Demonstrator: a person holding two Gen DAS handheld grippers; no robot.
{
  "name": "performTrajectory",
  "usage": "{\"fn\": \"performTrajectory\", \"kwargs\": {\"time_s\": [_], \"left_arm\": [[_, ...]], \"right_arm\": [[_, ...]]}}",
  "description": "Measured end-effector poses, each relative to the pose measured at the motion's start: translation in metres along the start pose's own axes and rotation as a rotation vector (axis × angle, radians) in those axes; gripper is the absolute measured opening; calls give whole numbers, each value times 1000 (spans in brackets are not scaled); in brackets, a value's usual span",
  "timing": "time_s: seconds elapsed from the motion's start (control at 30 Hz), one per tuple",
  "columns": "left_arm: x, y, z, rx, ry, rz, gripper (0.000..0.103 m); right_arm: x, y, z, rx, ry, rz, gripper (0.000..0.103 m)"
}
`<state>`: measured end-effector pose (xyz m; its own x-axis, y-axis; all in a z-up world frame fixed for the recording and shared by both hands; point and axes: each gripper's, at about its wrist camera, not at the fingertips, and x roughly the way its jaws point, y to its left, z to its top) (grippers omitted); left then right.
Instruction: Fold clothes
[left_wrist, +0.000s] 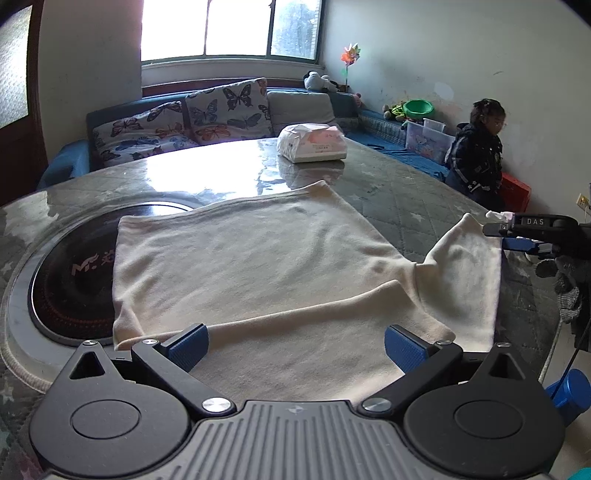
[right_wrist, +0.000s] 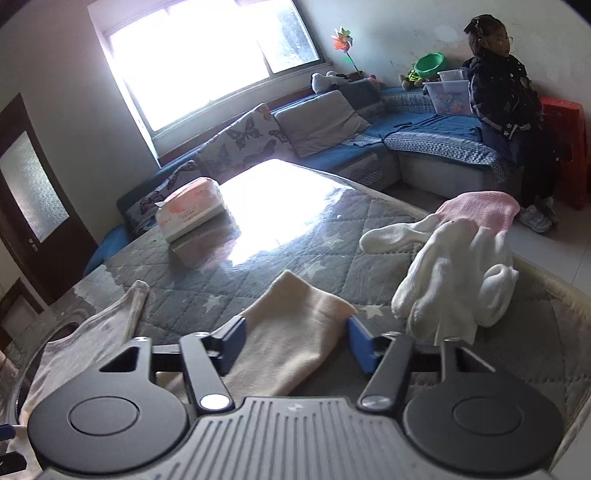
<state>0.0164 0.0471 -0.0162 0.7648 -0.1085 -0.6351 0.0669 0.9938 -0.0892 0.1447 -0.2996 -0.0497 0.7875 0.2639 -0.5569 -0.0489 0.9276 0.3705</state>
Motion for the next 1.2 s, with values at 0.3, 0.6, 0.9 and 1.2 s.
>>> {"fn": "performTrajectory", "kwargs": {"time_s": [0.3,0.6,0.9,1.2], "left_arm": [[0,6,-1,-31,14,16,103],[-1,11,-3,-31,7,52,103],[-5,21,-6,-68,-3,58,103],[-22,36,-12,-107,-36,83,103]], "right_arm": [[8,-1,3,-6,16,-5,8],[-23,15,11,-24,-60,129,5],[-58,50,18,-66,-94,277,4],[-75,126,8,-185,3,527,4]]}}
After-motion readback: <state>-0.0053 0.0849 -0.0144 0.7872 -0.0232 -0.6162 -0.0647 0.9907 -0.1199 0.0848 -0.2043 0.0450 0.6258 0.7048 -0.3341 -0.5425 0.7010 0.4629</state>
